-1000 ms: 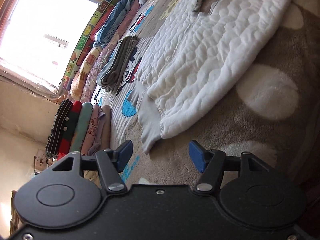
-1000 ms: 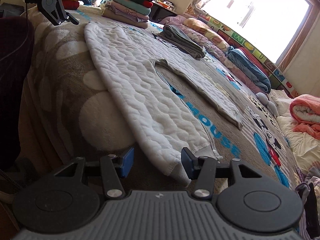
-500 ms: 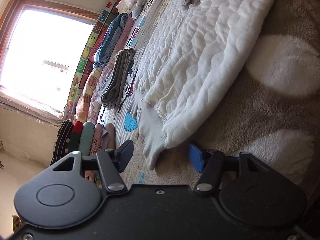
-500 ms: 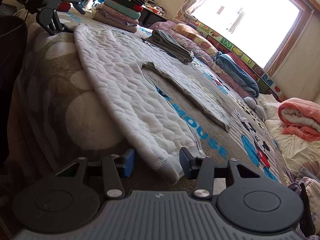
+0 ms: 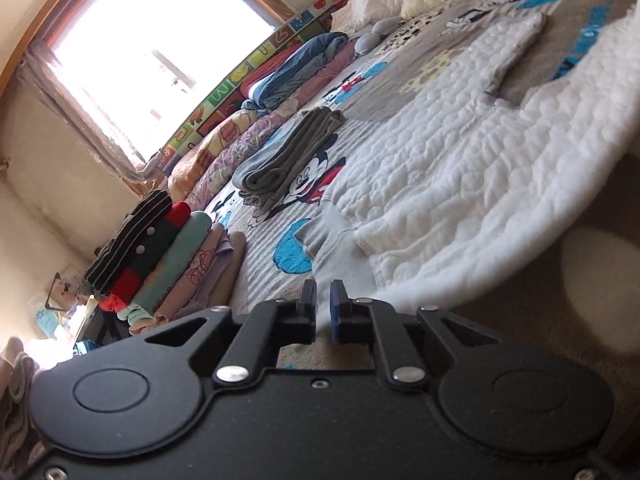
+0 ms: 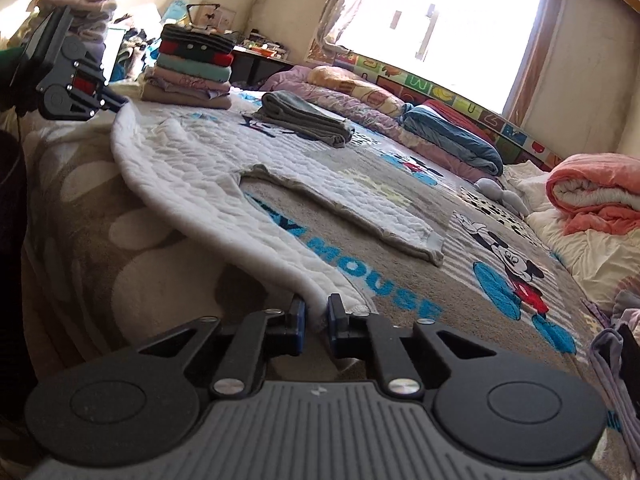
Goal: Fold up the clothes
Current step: 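Grasp the sweatshirt hem with both tools and lift it, then fold the hem over toward the collar with both tools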
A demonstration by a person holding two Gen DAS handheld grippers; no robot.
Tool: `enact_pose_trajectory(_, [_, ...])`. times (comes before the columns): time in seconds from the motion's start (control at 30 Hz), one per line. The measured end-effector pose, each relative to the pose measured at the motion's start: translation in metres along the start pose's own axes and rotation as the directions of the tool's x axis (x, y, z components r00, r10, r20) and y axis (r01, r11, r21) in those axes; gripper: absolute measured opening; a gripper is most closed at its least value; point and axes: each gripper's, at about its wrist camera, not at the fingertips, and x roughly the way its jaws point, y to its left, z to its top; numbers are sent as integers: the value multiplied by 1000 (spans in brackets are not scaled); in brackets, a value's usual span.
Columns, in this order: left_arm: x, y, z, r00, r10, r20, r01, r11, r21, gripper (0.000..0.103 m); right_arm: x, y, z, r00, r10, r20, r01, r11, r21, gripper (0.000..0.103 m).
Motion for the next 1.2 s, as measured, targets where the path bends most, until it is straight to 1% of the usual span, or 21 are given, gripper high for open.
enact_pose_trajectory(0.03, [1, 4, 3, 1000, 7, -2, -7, 999, -33, 3, 0, -7, 2, 1000, 1, 17, -2, 999, 43, 11])
enact_pose_trajectory(0.07, [3, 8, 6, 1000, -7, -2, 7, 998, -68, 0, 1, -14, 5, 999, -1, 34, -2, 997, 82, 11])
enact_pose_trajectory(0.2, [12, 13, 14, 1000, -3, -1, 3, 992, -128, 0, 8, -36, 14, 996, -13, 84, -5, 979, 204, 11])
enact_pose_trajectory(0.33, [28, 25, 24, 1000, 23, -2, -23, 975, -223, 0, 25, -56, 21, 994, -24, 111, -11, 953, 302, 10])
enact_pose_trajectory(0.47, [18, 43, 25, 1000, 23, 16, -18, 964, -265, 0, 43, -73, 26, 991, -34, 129, -18, 923, 384, 10])
enact_pose_trajectory(0.53, [14, 52, 26, 999, 24, 25, -15, 958, -286, 2, 53, -79, 27, 991, -35, 128, -20, 915, 403, 10])
enact_pose_trajectory(0.6, [9, 60, 27, 999, 24, 34, -12, 952, -306, 13, 60, -81, 28, 991, -34, 128, -24, 906, 423, 10])
enact_pose_trajectory(0.67, [-8, 66, 21, 998, -7, 65, 24, 962, -272, 42, 64, -81, 28, 991, -28, 129, -30, 905, 424, 10])
enact_pose_trajectory(0.7, [-17, 67, 18, 996, -24, 85, 45, 967, -252, 49, 66, -81, 27, 991, -24, 129, -33, 906, 422, 10])
enact_pose_trajectory(0.8, [-38, 61, 10, 985, -140, 96, 152, 980, -130, 52, 66, -82, 25, 991, -17, 132, -42, 900, 434, 10])
enact_pose_trajectory(0.87, [-40, 43, 6, 983, -171, 59, 171, 985, 12, 54, 66, -83, 24, 991, -16, 132, -44, 897, 440, 10])
enact_pose_trajectory(0.9, [-35, 35, 5, 988, -146, 39, 144, 988, 60, 54, 66, -82, 24, 991, -17, 133, -44, 897, 440, 10])
enact_pose_trajectory(0.93, [-28, 29, 4, 993, -120, 16, 118, 989, 84, 54, 65, -82, 25, 991, -19, 135, -43, 898, 438, 10])
enact_pose_trajectory(1.0, [-13, 19, 6, 993, -115, -6, 115, 985, 129, 54, 64, -81, 25, 990, -18, 136, -43, 900, 434, 10])
enact_pose_trajectory(1.07, [-5, 20, 13, 994, -108, 1, 108, 990, 93, 54, 63, -79, 25, 991, -17, 136, -43, 902, 429, 10])
enact_pose_trajectory(1.1, [-1, 20, 17, 995, -105, 5, 104, 992, 74, 30, 63, -78, 25, 991, -17, 136, -43, 903, 427, 10])
enact_pose_trajectory(1.13, [3, 21, 21, 995, -101, 10, 100, 994, 54, 11, 62, -78, 25, 990, -17, 137, -43, 904, 426, 10])
enact_pose_trajectory(1.17, [7, 21, 24, 995, -97, 14, 96, 995, 34, 7, 62, -78, 26, 990, -19, 138, -42, 904, 426, 10])
enact_pose_trajectory(1.2, [11, 21, 28, 996, -93, 18, 92, 996, 14, 6, 61, -77, 26, 990, -23, 141, -39, 903, 427, 10])
